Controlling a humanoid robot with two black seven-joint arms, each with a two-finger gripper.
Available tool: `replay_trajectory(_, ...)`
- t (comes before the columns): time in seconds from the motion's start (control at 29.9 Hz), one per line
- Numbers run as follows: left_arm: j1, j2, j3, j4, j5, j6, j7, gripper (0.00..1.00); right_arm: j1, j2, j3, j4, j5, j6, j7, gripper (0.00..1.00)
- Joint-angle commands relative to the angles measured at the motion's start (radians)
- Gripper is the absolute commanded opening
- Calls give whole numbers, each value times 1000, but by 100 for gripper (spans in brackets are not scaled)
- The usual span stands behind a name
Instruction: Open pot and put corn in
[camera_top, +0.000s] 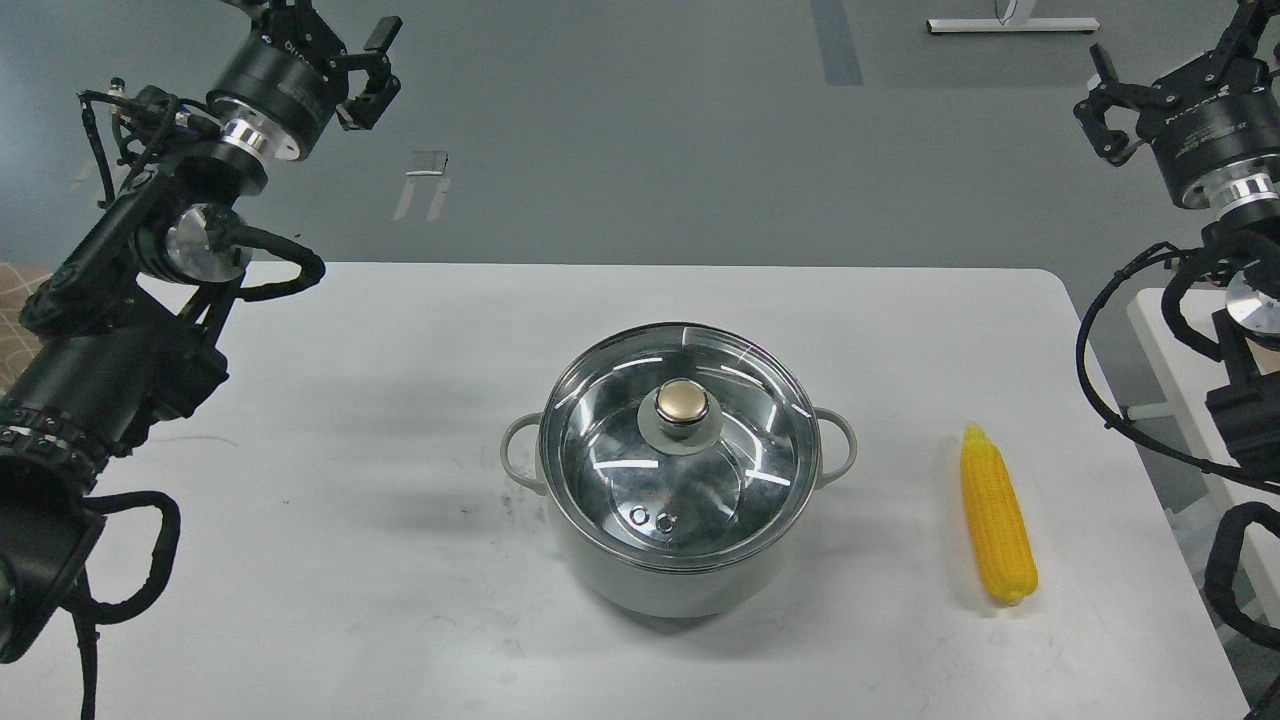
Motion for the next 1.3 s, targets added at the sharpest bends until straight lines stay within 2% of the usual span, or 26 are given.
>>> replay_trajectory(0.0, -2, 1, 2, 0, 0, 2, 0, 98, 2, -5, -1, 0, 0, 0, -2, 100)
replay_trajectory(0.37, 0, 12, 2, 13, -2, -8, 9, 98, -1, -6, -1, 21, 1, 0, -5, 100)
replay_trajectory(0.74, 9, 10, -12, 13, -52, -61, -3, 98, -20, -14, 2, 28, 1, 0, -2, 100)
replay_trajectory(0.84, 21, 1, 4, -19, -80, -83, -2, 98, -44, -23, 4, 60, 1, 0, 3, 100)
replay_trajectory(0.9, 90, 29, 10, -177, -60, -106, -2, 98, -60, -32, 7, 89, 1, 0, 6, 100)
replay_trajectory(1.04, 169, 124, 8, -350, 52, -106, -2, 97, -81, -43, 13, 120, 1, 0, 6, 100)
replay_trajectory(1.1, 216, 170, 7, -475, 160, -106, -2, 97, -109, -55, 14, 147, 1, 0, 6, 100)
replay_trajectory(1.2, 242, 204, -2, -569, 265, -106, -2, 97, -127, -66, 16, 166, 1, 0, 6, 100)
replay_trajectory(1.27, 249, 253, -1, -698, 430, -106, -3, 96, -141, -80, 17, 186, 1, 0, 6, 100)
